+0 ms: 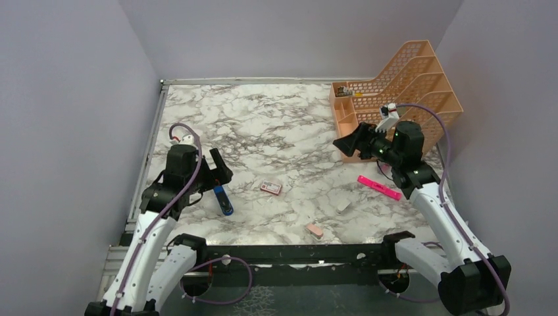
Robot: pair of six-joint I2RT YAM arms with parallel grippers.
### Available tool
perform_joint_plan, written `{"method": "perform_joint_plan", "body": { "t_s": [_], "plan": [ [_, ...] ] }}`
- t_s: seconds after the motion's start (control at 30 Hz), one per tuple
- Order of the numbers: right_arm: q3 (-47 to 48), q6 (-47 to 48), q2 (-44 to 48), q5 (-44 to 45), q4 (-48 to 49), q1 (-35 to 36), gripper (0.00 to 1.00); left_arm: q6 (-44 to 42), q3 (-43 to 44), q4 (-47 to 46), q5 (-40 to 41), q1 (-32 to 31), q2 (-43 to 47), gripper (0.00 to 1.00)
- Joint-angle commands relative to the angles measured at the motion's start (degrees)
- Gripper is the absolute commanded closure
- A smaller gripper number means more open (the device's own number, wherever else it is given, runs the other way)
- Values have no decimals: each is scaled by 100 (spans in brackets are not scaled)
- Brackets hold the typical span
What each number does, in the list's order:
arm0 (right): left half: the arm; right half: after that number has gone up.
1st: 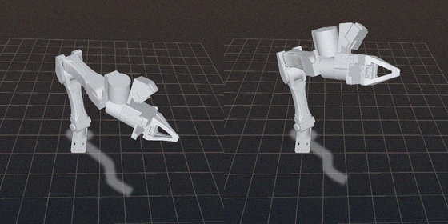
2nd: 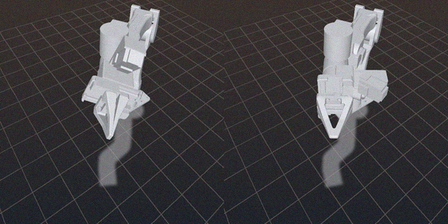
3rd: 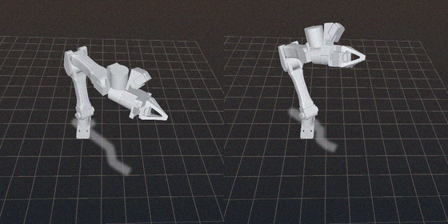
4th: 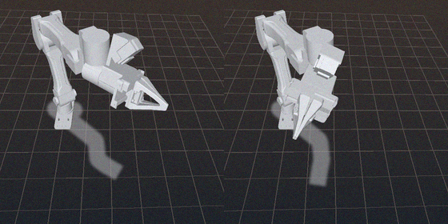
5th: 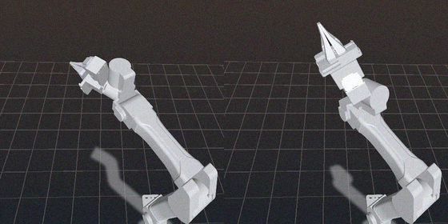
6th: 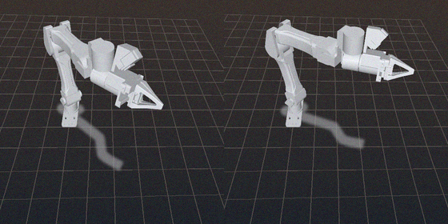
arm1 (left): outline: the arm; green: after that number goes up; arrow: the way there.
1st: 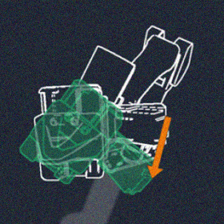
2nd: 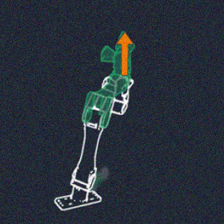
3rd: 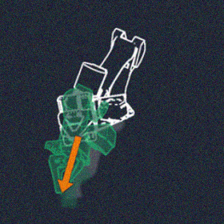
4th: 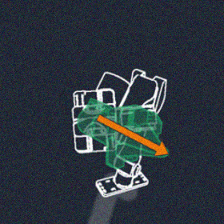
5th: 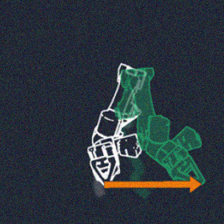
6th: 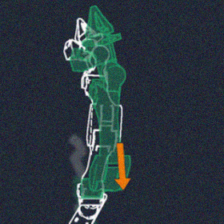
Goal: Load the staples into the stapler
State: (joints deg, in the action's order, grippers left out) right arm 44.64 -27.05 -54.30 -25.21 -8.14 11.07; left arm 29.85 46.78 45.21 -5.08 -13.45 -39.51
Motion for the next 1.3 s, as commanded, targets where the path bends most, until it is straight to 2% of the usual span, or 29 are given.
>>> {"method": "perform_joint_plan", "body": {
  "t_s": [0.0,0.13,0.33,0.5,0.57,0.73,0.93,1.1,1.27],
  "plan": [
    [-69,101,-203,-17,219,281,19,697,-8,826,1187,44,-709,1],
    [-63,270,-593,569,71,998,19,942,39,746,1390,37,-962,1],
    [316,914,-1629,1497,77,2588,19,863,-64,-123,613,31,-1071,1],
    [617,2537,-2738,1901,338,3903,22,760,-197,-902,-31,36,-1302,1],
    [783,3044,-3217,2052,408,4197,23,759,-266,-1175,-281,36,-1458,1],
    [1347,3307,-4107,1945,327,4251,22,702,-280,-1593,-599,35,-1894,1],
    [1812,3774,-4741,1686,185,4262,22,584,-225,-1981,-746,42,-2142,3],
    [1976,4132,-5011,1372,128,4256,23,499,-204,-2130,-857,44,-2439,10],
    [2123,4206,-5266,1314,-19,4252,26,546,-356,-2361,-989,45,-2618,22]
  ]
}}
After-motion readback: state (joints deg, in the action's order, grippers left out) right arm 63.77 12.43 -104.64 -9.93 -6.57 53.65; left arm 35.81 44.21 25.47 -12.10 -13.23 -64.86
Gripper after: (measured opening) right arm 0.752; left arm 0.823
